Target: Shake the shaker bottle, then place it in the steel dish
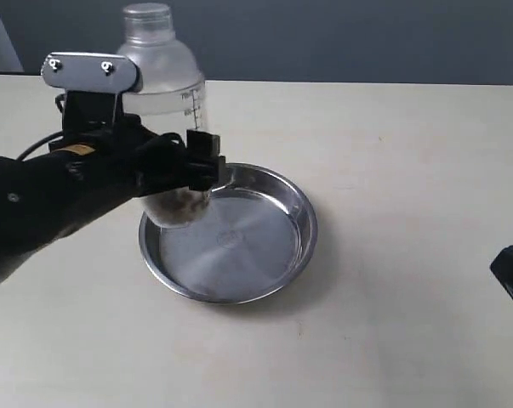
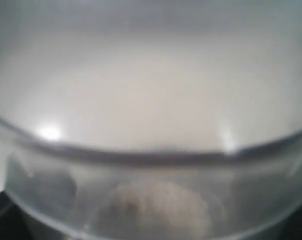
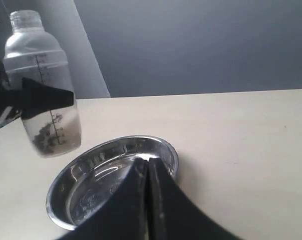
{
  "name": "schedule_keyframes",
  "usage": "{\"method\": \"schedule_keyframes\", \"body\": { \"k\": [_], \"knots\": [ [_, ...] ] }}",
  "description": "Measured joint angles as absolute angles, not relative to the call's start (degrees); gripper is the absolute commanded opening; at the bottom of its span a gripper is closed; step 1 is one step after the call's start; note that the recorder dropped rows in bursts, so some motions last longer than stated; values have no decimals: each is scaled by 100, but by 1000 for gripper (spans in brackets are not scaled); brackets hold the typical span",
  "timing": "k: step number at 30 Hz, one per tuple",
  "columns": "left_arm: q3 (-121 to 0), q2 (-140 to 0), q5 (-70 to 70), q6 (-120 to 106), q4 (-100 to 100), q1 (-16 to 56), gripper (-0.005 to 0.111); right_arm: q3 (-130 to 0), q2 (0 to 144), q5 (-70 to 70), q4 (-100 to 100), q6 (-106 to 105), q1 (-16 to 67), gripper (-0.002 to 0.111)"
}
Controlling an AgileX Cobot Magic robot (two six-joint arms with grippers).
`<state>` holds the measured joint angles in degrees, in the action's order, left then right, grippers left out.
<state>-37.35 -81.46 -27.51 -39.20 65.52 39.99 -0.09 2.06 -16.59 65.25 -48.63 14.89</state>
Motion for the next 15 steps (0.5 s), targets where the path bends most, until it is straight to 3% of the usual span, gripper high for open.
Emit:
{"method": "schedule_keyframes", "body": {
  "k": [6,9,11,15],
  "knots": [
    [-4270,-8632,-2099,-1173,3001,3904,0,-9,206,-1659,6525,-4863,1489,-1],
    [-3856,-8292,-1794,-1702,4277,3491,5,-9,206,-1659,6525,-4863,1489,-1],
    [-3888,-8284,-2517,-2226,4734,3785,0,-9,206,-1659,6525,-4863,1489,-1],
    [-4085,-8358,-2652,-4465,6267,4151,0,-9,206,-1659,6525,-4863,1489,-1]
  ]
}}
